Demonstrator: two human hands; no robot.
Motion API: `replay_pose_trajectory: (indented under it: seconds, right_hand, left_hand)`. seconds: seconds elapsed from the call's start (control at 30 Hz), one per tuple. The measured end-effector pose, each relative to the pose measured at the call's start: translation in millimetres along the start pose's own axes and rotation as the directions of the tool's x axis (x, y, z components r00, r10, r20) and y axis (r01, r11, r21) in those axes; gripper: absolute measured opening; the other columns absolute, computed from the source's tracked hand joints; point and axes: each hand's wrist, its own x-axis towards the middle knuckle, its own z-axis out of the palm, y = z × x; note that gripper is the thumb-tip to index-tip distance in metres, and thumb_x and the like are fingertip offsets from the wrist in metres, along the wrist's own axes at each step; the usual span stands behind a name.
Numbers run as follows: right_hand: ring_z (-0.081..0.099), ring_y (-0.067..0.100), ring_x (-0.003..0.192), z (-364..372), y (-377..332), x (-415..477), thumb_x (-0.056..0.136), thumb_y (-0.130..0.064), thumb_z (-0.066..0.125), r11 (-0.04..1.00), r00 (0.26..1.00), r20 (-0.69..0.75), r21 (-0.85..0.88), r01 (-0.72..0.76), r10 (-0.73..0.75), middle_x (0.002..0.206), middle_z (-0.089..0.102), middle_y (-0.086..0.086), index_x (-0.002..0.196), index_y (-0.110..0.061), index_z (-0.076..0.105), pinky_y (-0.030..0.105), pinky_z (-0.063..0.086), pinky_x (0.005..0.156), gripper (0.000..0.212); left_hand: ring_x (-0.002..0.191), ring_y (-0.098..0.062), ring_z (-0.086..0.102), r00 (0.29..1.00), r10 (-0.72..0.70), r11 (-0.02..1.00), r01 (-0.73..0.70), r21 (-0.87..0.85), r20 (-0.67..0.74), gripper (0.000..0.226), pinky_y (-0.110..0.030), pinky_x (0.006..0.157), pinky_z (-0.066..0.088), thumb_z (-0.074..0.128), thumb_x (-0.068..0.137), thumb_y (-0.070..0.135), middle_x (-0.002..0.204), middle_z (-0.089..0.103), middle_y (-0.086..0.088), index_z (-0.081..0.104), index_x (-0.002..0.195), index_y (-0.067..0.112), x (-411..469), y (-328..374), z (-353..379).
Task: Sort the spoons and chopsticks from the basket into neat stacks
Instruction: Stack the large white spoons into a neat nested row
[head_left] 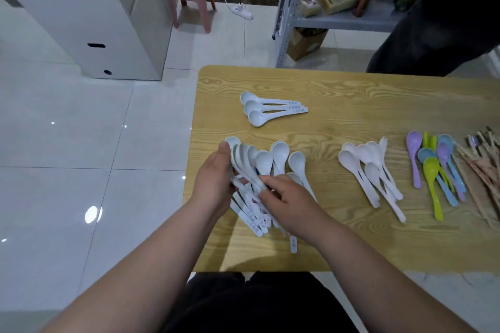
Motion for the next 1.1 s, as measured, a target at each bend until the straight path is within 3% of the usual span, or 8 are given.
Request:
replay_pose_trajectory:
  seconds: [0.13, 0.27, 0.37, 0.43, 0.57, 0.77, 0.97, 1.1]
  right_hand:
    - [0.073, 0.008, 0.089, 25.2, -23.2, -2.0, 0.105, -0.022, 0.044, 0.993, 0.998, 0.058, 0.110, -0.046, 0.040, 0.114, 0.049, 0.001, 0.124, -0.024, 0.065, 0.038, 0.062, 0.078, 0.028]
    - [0.075, 0.016, 0.083, 37.1, -36.3, -4.7, 0.105, -0.019, 0.046, 0.977, 0.996, 0.065, 0.198, -0.074, 0.062, 0.114, 0.053, -0.002, 0.130, -0.029, 0.063, 0.037, 0.063, 0.071, 0.032]
    - [0.075, 0.021, 0.088, 38.8, -33.4, -6.1, 0.104, -0.026, 0.051, 0.929, 0.980, 0.134, 0.322, -0.182, 0.145, 0.110, 0.070, 0.007, 0.123, -0.025, 0.068, 0.044, 0.063, 0.076, 0.025]
    - [0.073, 0.027, 0.088, 39.2, -27.8, -7.5, 0.105, -0.034, 0.048, 0.806, 0.943, 0.243, 0.497, -0.321, 0.226, 0.107, 0.074, 0.013, 0.122, -0.015, 0.067, 0.048, 0.062, 0.075, 0.032]
    - [0.060, 0.019, 0.063, 31.5, -11.7, -11.2, 0.104, -0.044, 0.045, 0.530, 0.870, 0.402, 0.690, -0.493, 0.285, 0.095, 0.070, 0.011, 0.122, -0.004, 0.061, 0.029, 0.048, 0.052, 0.046]
    - [0.040, 0.008, 0.050, -17.1, 15.9, 2.1, 0.105, -0.028, 0.050, 0.625, 0.886, 0.385, 0.634, -0.457, 0.257, 0.082, 0.063, 0.005, 0.116, -0.007, 0.062, 0.017, 0.027, 0.042, 0.026]
    - [0.049, 0.004, 0.057, -91.6, 51.8, 13.0, 0.104, -0.029, 0.052, 0.955, 0.950, 0.250, 0.180, -0.234, 0.186, 0.088, 0.070, -0.007, 0.134, -0.033, 0.061, 0.023, 0.042, 0.057, 0.032]
    - [0.058, -0.008, 0.070, -131.6, 67.4, 28.6, 0.103, -0.034, 0.054, 0.996, 0.966, 0.245, -0.050, -0.072, 0.082, 0.096, 0.073, -0.014, 0.124, -0.048, 0.061, 0.018, 0.045, 0.073, 0.027]
  left_hand:
    - [0.096, -0.028, 0.070, 0.998, -0.055, 0.975, 0.046, -0.216, -0.035, 0.042, -0.043, 0.079, 0.059, 0.051, 0.101, 0.044, 0.112, 0.069, -0.014, 0.059, 0.120, 0.008, -3.9, 12.3, -10.2]
    - [0.085, -0.021, 0.067, 0.999, 0.015, 0.978, -0.006, -0.209, 0.045, 0.037, -0.041, 0.081, 0.061, 0.074, 0.086, 0.029, 0.108, 0.066, -0.007, 0.064, 0.118, 0.012, -10.6, 14.8, -24.0]
    - [0.078, -0.021, 0.069, 0.999, 0.051, 0.982, -0.052, -0.179, -0.010, 0.015, -0.038, 0.077, 0.061, 0.065, 0.092, 0.009, 0.100, 0.067, -0.009, 0.066, 0.106, 0.011, -14.7, 16.4, -26.6]
    - [0.075, -0.022, 0.067, 0.997, 0.046, 0.975, -0.057, -0.216, -0.056, 0.016, -0.033, 0.070, 0.060, 0.055, 0.094, 0.004, 0.098, 0.066, -0.011, 0.064, 0.106, 0.009, -12.9, 19.2, -26.1]
    - [0.073, -0.022, 0.063, 0.995, 0.031, 0.957, -0.056, -0.286, -0.092, 0.021, -0.031, 0.072, 0.058, 0.051, 0.094, 0.003, 0.097, 0.063, -0.012, 0.064, 0.109, 0.010, -5.2, 20.8, -22.0]
    - [0.088, -0.027, 0.064, 0.998, -0.027, 0.935, 0.006, -0.354, -0.055, 0.018, -0.045, 0.088, 0.055, 0.052, 0.094, 0.000, 0.097, 0.062, -0.011, 0.061, 0.102, 0.013, 2.1, 13.9, 10.7]
    - [0.107, -0.022, 0.068, 0.998, 0.066, 0.974, -0.069, 0.217, 0.019, 0.035, -0.035, 0.080, 0.059, 0.052, 0.090, 0.005, 0.117, 0.071, 0.000, 0.071, 0.112, 0.025, 12.9, 0.0, 37.8]
    - [0.092, -0.015, 0.071, 0.982, 0.187, 0.716, -0.158, 0.680, 0.032, 0.034, -0.045, 0.087, 0.059, 0.060, 0.083, 0.031, 0.107, 0.071, 0.010, 0.066, 0.115, 0.044, 14.1, -5.7, 55.3]
